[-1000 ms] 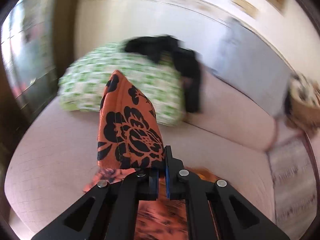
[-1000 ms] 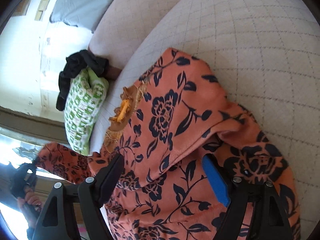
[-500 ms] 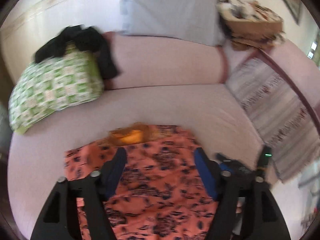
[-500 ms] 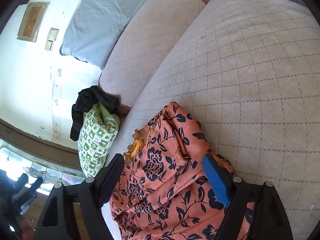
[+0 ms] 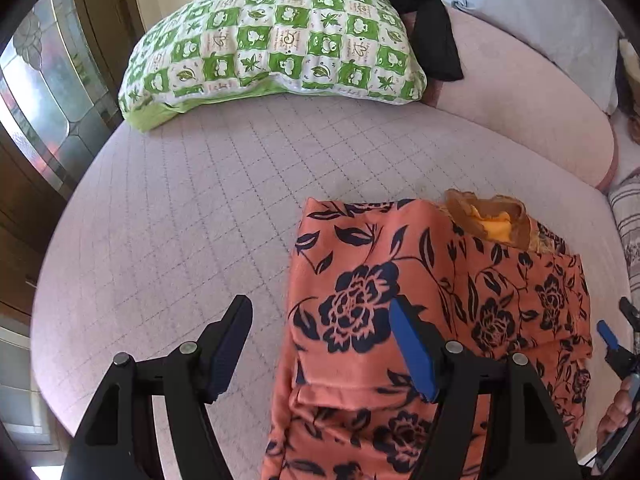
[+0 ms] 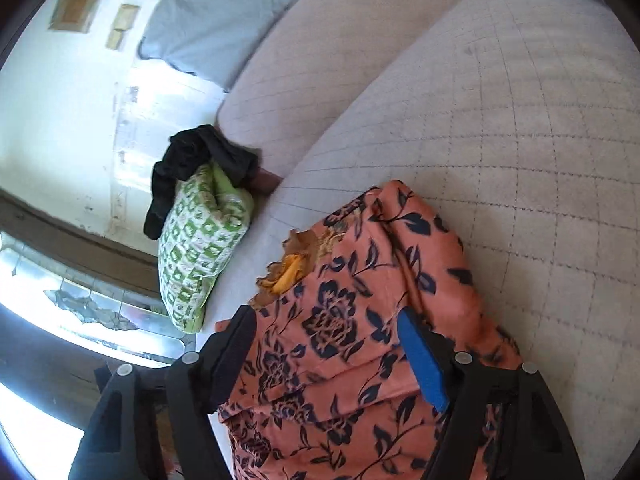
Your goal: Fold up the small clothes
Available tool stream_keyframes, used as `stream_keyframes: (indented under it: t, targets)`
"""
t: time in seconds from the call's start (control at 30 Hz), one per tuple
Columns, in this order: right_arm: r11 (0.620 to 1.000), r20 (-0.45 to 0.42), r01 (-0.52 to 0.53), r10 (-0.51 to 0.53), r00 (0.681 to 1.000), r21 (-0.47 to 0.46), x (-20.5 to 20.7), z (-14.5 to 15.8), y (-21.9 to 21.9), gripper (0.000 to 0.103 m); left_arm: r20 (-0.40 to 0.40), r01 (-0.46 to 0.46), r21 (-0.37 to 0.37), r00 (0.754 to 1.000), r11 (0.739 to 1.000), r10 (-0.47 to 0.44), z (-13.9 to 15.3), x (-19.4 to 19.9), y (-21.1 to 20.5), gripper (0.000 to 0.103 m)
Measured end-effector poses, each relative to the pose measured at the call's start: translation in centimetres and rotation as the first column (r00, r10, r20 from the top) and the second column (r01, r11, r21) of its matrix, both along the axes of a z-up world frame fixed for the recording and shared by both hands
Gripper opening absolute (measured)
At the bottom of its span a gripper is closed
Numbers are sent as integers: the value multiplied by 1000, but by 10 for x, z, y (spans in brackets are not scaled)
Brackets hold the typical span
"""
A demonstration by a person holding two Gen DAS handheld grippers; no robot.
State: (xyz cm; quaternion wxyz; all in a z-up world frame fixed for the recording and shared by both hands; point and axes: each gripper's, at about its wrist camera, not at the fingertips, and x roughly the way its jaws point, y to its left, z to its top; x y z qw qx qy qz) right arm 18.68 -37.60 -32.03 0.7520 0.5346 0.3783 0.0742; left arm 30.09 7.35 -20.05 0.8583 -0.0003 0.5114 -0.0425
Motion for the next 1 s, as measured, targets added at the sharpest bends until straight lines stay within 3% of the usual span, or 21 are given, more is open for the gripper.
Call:
stream_keyframes:
  t: [0.13, 0.33, 0.37, 0.4, 0.47, 0.5, 0.6, 0.7, 0.77, 0.8, 0.9, 1.0]
  targets:
    - [999, -74, -2, 6, 997, 51, 15, -29, -4, 68, -14, 1, 2, 1000, 1000, -1, -21, 13, -6, 72]
    - [996, -124, -67, 59, 991, -62, 45, -40, 6, 55, -105, 17, 53, 994, 998, -11, -70, 25, -15, 72]
    - [990, -135, -96, 82, 987, -100, 49, -37, 11, 47, -118, 21, 59, 993, 998, -14, -78, 24, -17, 72]
    - [984, -140, -125, 108, 984, -124, 52, -36, 16, 32, -118, 24, 57, 993, 998, -17, -82, 23, -18, 72]
    - [975, -146, -179, 160, 976, -130, 53, -35, 30, 15, -99, 22, 63, 995, 998, -16, -81, 21, -20, 72]
    - [971, -137, -192, 173, 975, -140, 51, -31, 36, 11, -104, 24, 65, 994, 998, -17, -80, 21, -20, 72]
    - [950, -64, -143, 131, 989, -276, 40, -1, 40, 10, -109, 13, 42, 994, 999, -8, -70, 18, -17, 72]
    - [930, 5, -38, 43, 999, -364, 20, 24, 26, 10, -52, 0, 26, 999, 1000, 1, -54, 8, -11, 72]
    - [908, -59, -7, -19, 998, -419, 15, 17, 16, 10, -3, -25, 39, 1000, 999, 25, -46, 4, -7, 72]
    - [903, -139, -30, -34, 990, -429, 17, 4, 11, 10, 11, -35, 47, 999, 998, 35, -45, 3, -6, 73]
    - [943, -262, -72, -16, 965, -324, 22, -22, 1, 14, -13, -35, 84, 999, 996, 37, -56, 7, -10, 73]
    - [936, -192, 32, -105, 976, -351, 15, -6, -12, 15, -25, -15, 174, 999, 985, 19, -73, 8, -24, 74]
